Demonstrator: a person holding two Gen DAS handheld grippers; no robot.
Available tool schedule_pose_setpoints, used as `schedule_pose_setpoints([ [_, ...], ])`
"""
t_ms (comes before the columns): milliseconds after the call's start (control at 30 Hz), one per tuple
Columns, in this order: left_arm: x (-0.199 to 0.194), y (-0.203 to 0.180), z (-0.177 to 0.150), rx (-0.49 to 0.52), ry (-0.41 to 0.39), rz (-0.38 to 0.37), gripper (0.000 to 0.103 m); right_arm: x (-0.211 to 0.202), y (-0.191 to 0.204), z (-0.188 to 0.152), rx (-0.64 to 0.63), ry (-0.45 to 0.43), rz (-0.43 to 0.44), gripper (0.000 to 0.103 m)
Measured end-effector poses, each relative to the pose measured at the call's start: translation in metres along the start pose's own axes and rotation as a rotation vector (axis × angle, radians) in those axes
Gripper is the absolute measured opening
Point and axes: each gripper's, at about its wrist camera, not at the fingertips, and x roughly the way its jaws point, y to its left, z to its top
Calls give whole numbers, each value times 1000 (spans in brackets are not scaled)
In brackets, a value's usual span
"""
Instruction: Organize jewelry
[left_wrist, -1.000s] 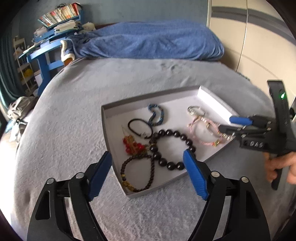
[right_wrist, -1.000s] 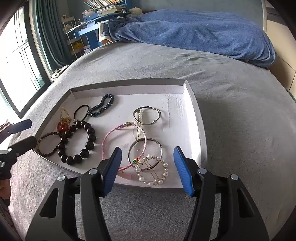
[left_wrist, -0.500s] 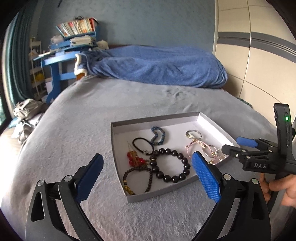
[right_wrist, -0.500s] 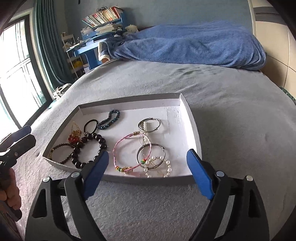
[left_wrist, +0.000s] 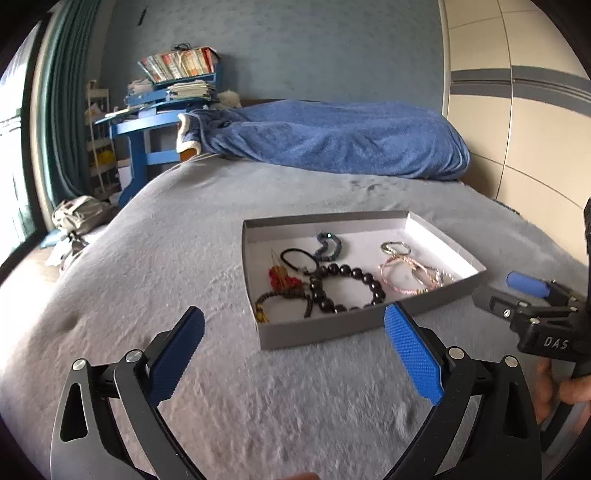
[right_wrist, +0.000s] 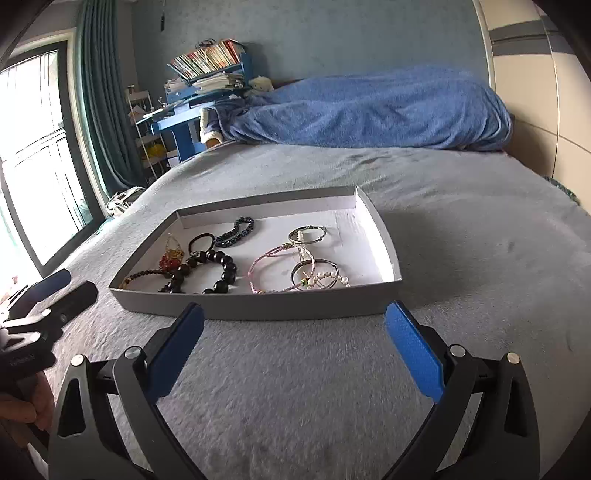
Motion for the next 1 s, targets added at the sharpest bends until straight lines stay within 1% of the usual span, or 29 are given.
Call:
schedule_pose_setpoints([
  [100,-9,-1,-6,-16,-24,26,98,-11,1,-3,-9,-29,0,97],
  [233,-16,-1,-11,-34,-32,32,98,-19,2,-7,-19,-32,-6,97],
  [367,-21,-3,-14,-27,-50,40,98,-25,7,-13,-37,-38,-12,97],
  [600,-21,-5,-16,-23,-49,40,98,-32,12,-22,-57,-46,-27,97],
  [1000,-22,-7,-20,-10,-52,35,98,-37,11,-26,-55,-59,-47,97],
])
